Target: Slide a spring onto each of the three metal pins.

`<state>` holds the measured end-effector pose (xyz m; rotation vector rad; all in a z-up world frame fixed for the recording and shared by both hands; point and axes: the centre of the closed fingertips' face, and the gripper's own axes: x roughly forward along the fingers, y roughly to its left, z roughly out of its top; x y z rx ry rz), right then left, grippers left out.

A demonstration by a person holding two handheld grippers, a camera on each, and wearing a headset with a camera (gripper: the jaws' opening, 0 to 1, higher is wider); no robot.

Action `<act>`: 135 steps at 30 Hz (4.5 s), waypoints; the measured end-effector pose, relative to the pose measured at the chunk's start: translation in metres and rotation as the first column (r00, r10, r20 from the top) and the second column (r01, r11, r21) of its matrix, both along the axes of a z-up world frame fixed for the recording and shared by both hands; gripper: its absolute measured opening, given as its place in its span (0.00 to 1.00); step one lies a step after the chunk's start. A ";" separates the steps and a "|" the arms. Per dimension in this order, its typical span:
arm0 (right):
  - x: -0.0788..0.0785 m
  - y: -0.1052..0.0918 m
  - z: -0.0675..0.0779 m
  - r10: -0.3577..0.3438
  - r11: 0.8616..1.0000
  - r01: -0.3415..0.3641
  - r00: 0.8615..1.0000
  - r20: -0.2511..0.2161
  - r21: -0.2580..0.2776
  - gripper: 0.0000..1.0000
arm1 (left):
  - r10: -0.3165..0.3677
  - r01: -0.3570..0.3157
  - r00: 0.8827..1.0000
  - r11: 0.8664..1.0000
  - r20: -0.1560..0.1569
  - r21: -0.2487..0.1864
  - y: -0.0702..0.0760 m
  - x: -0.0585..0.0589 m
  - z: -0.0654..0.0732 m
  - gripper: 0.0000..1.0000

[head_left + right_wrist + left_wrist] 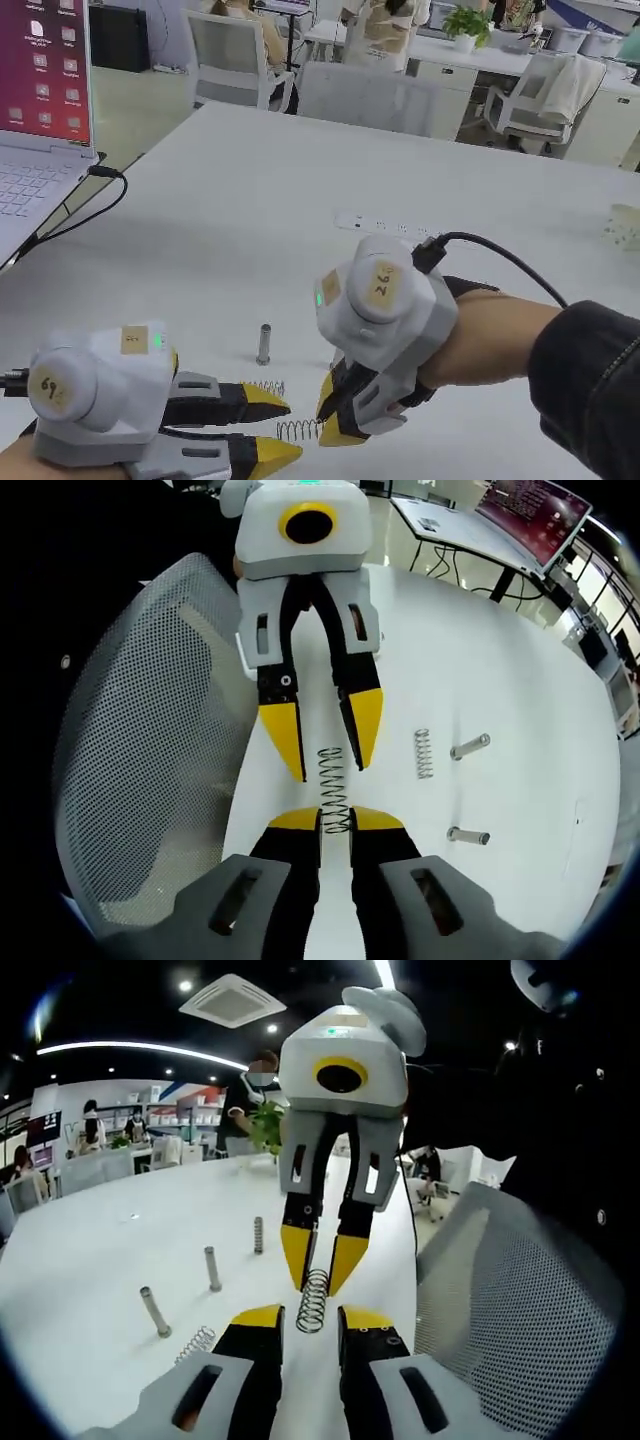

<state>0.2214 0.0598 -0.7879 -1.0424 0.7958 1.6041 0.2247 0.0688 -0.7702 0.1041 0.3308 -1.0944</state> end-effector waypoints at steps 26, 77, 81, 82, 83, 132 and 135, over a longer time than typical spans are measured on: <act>-0.001 0.000 -0.009 0.001 1.000 -0.001 1.000 -0.016 0.008 0.10 | -0.028 0.028 0.999 1.000 -0.019 -0.004 -0.002 -0.005 -0.002 0.02; -0.015 0.018 0.017 0.008 0.998 -0.006 0.999 -0.034 0.058 0.08 | -0.042 0.042 0.999 0.999 -0.016 -0.017 -0.006 -0.007 0.000 0.03; -0.014 0.019 0.019 0.012 0.998 -0.010 0.999 -0.032 0.059 0.08 | -0.039 0.039 0.999 0.999 -0.009 -0.022 -0.006 -0.005 0.002 0.03; -0.014 0.020 0.019 0.012 0.998 -0.010 0.999 -0.034 0.059 0.08 | -0.036 0.036 0.999 0.999 -0.008 -0.022 -0.006 -0.004 0.002 0.03; -0.014 0.021 0.020 0.012 0.998 -0.010 0.999 -0.036 0.061 0.08 | -0.037 0.037 0.999 0.999 -0.010 -0.021 -0.005 -0.004 0.001 0.04; 0.068 -0.021 0.038 -0.145 0.989 0.144 0.988 0.050 0.032 0.08 | 0.165 -0.166 0.986 0.985 -0.018 -0.054 0.038 0.018 -0.008 0.58; 0.075 -0.022 0.040 -0.151 0.988 0.150 0.986 0.064 0.032 0.08 | 0.189 -0.189 0.982 0.980 -0.013 -0.058 0.042 0.020 -0.008 0.63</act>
